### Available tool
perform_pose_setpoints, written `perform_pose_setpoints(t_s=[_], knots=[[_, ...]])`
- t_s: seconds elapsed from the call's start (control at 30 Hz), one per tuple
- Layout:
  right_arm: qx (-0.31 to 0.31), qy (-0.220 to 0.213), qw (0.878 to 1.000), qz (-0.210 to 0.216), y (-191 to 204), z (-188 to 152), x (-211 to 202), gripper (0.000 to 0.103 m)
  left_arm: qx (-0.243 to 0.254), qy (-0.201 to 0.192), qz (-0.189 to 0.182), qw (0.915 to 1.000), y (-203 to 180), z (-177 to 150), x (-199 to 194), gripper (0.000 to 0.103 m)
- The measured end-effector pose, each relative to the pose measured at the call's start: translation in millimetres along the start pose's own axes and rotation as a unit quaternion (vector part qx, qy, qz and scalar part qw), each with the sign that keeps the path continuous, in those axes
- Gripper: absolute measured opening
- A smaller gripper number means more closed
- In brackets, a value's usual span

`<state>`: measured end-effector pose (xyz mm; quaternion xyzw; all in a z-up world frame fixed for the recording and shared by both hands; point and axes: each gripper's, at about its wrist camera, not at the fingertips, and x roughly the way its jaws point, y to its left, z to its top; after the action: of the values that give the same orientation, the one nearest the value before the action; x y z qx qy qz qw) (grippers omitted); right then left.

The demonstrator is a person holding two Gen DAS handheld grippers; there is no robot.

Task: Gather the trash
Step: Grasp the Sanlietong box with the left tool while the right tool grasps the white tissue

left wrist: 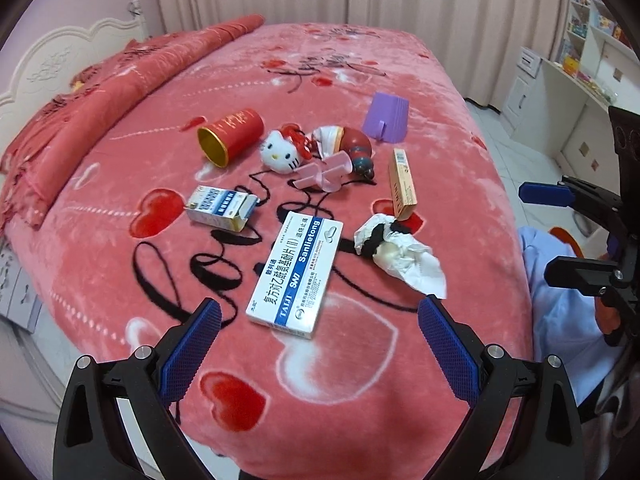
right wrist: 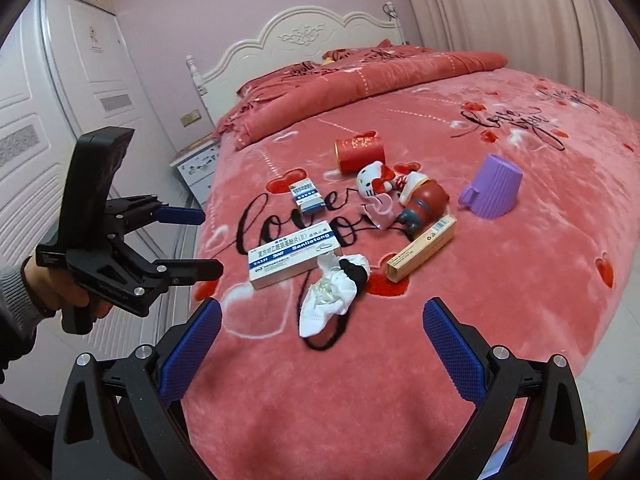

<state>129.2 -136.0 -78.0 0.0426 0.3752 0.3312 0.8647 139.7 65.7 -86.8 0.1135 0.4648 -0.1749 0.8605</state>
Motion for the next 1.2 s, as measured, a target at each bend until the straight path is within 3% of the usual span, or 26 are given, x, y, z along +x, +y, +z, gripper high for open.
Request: perform_pose_setpoints(t_s=[0.23,0.37,0.4,0.43,0.67,0.8,0.93,0.97,1.0,1.03,1.2], knots=[[0.023,0.044,0.999,0.016,-10.1,1.2,38.2,0.098,0.043,0.023,-0.037,0.9982,14.9,8.1,38.4,0.097],[0.023,0.053,0.998,0.023,-14.3,5.2,58.8,0.092,0.064,0.036,-0.058,0.9956,17.9,9.2,54.1,0.097],[0.022,0.056,0.998,0.028,-15.3,6.8,63.3,0.082,0.066,0.036,-0.062,0.9953,19.7,8.6,57.0,0.097],[0.023,0.061,0.997,0.032,-16.3,7.6,68.9,0.08,0.066,0.038,-0.064,0.9951,21.8,8.2,61.1,0.097],[0.018,0.094,0.995,0.025,-24.0,10.0,108.0,0.078,0.055,0.038,-0.091,0.9936,32.3,6.7,79.0,0.097],[0.013,0.111,0.993,0.03,-24.6,9.5,125.2,0.062,0.058,0.043,-0.092,0.9931,34.5,4.1,89.6,0.097],[0.007,0.128,0.991,0.025,-25.8,7.8,143.9,0.056,0.049,0.045,-0.093,0.9934,40.3,2.5,99.4,0.097],[0.006,0.129,0.991,0.021,-26.8,7.4,145.6,0.049,0.05,0.045,-0.093,0.9934,40.7,2.1,100.8,0.097],[0.007,0.129,0.991,0.019,-28.8,7.4,147.1,0.046,0.052,0.044,-0.091,0.9935,40.4,1.6,101.6,0.093],[0.01,0.128,0.991,0.024,-31.0,7.5,148.1,0.045,0.056,0.042,-0.09,0.9936,40.1,1.5,102.3,0.08],[-0.002,0.127,0.992,0.022,-32.7,4.4,150.1,0.041,0.043,0.043,-0.082,0.9948,44.6,1.4,108.1,0.061]])
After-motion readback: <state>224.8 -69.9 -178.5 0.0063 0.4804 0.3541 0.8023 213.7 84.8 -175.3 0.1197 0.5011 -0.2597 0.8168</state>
